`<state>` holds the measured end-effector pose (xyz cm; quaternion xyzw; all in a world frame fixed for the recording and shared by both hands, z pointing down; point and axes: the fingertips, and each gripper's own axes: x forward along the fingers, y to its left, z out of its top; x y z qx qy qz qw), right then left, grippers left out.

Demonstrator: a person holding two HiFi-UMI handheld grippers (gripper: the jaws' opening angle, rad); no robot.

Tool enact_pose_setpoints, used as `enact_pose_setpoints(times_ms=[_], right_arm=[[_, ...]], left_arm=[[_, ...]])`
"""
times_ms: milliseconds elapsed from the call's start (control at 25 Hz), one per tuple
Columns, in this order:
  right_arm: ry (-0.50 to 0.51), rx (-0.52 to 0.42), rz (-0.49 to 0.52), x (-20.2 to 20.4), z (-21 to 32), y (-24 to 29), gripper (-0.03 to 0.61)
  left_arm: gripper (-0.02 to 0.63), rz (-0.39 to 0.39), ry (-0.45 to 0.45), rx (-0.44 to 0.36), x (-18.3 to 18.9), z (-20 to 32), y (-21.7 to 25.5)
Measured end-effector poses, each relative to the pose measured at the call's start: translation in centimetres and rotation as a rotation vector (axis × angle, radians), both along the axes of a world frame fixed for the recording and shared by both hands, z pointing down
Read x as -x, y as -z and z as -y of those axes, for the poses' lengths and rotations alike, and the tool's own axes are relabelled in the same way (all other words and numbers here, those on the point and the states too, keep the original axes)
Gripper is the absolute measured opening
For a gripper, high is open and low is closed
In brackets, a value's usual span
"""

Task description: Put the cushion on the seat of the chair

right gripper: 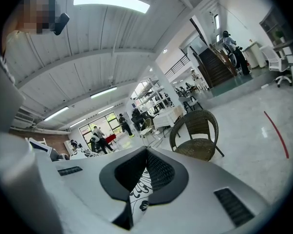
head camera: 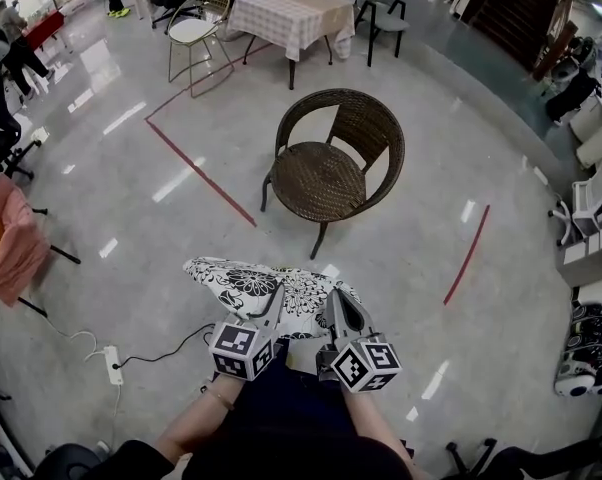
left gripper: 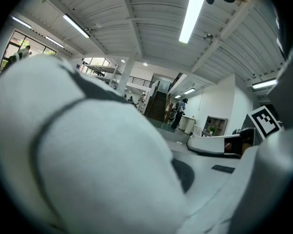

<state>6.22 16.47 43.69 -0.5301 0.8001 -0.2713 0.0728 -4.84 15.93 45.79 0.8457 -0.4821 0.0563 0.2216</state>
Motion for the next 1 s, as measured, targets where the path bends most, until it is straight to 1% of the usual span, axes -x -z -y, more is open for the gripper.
enact_pose_setpoints(times_ms=[160, 360, 600, 1000], right_arm=[[-0.012, 0.007, -0.001, -0.6, 1.8, -0.2, 0.018], [-0.021, 0.014, -0.004, -0.8, 5.1, -0.5, 0.02], [-0.031, 0.024, -0.006, -0.9, 9.8, -0.3, 0.02], [-0.082, 0.063, -0.005, -0.8, 17.9, -0.3, 0.021]], left_arm=[[0.017, -0.003, -0.01, 0.007, -0.6, 1.9, -0.3], [0.017, -0.002, -0.014, 0.005, -0.7, 5.5, -0.3], [0.017, -0.004, -0.017, 0.015, -0.6, 10.5, -0.2], [0.017, -0.001, -0.044, 0.042, 0.0, 19.4, -0.2]])
